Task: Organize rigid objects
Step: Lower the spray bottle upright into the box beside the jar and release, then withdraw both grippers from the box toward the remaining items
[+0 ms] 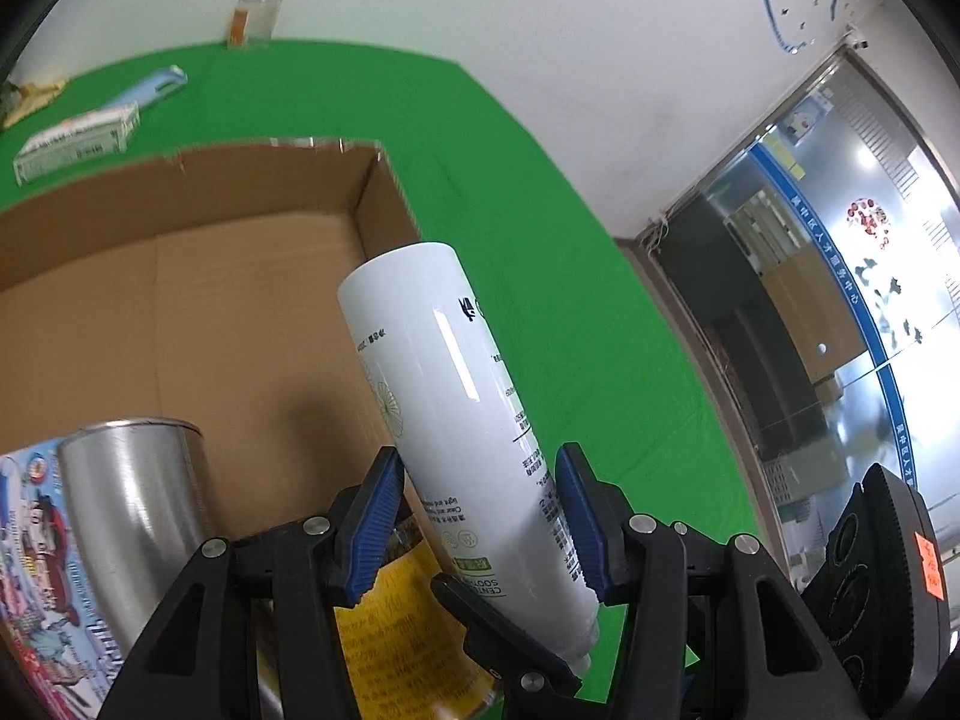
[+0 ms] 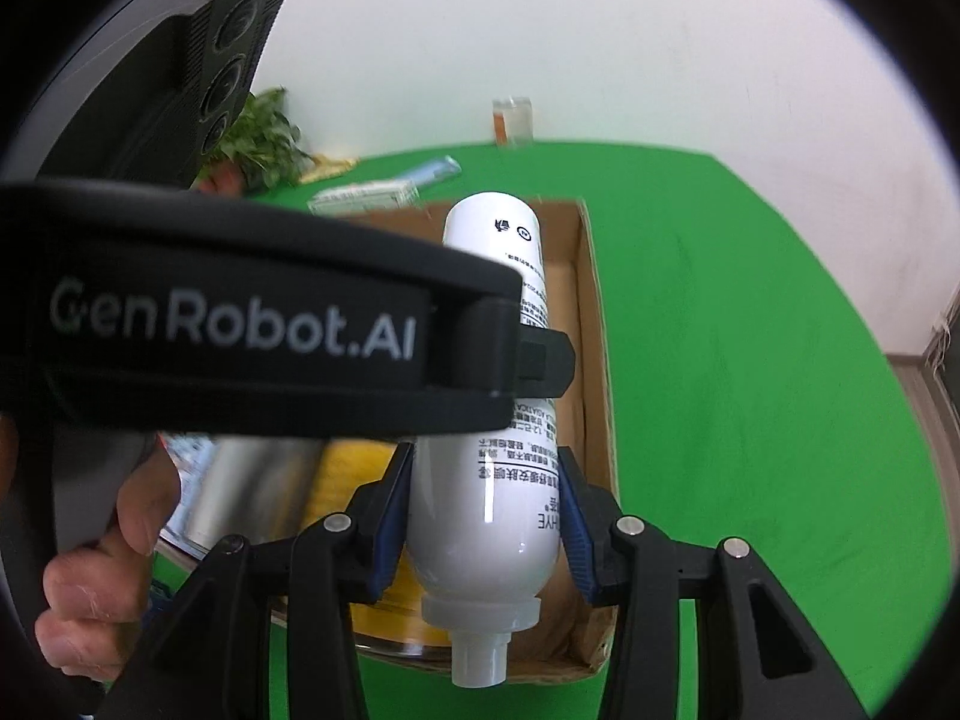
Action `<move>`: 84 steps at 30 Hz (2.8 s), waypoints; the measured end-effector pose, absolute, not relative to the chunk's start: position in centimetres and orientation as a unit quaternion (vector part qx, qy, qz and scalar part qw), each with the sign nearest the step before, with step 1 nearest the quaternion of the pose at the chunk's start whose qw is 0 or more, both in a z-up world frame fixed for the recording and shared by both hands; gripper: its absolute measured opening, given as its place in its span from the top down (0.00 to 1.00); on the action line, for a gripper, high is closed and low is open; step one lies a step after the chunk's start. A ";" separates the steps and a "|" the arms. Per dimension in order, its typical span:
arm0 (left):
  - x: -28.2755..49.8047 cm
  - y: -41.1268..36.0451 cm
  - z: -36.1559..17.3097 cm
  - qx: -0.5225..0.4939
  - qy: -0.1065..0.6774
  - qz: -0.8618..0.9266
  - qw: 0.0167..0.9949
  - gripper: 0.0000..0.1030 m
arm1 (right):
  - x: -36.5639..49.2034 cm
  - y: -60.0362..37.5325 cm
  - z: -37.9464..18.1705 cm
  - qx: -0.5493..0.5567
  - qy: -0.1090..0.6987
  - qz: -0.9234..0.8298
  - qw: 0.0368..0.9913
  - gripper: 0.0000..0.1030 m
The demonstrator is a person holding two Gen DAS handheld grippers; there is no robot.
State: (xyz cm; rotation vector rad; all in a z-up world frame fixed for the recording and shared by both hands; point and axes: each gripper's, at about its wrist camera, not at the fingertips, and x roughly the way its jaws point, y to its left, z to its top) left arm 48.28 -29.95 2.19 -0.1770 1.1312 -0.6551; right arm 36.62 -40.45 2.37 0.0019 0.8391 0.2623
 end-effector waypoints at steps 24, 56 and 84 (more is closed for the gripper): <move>28.6 -19.2 8.7 -0.019 0.301 -0.202 0.932 0.01 | 24.3 -44.4 10.9 0.031 0.424 0.110 0.899 0.16; 13.2 -7.3 2.6 -0.125 0.362 -0.112 0.917 0.01 | 17.9 -31.4 8.1 0.020 0.481 0.175 0.859 0.16; 12.7 -6.3 0.6 -0.122 0.381 -0.119 0.909 0.01 | 15.9 -29.9 6.8 -0.010 0.492 0.152 0.857 0.16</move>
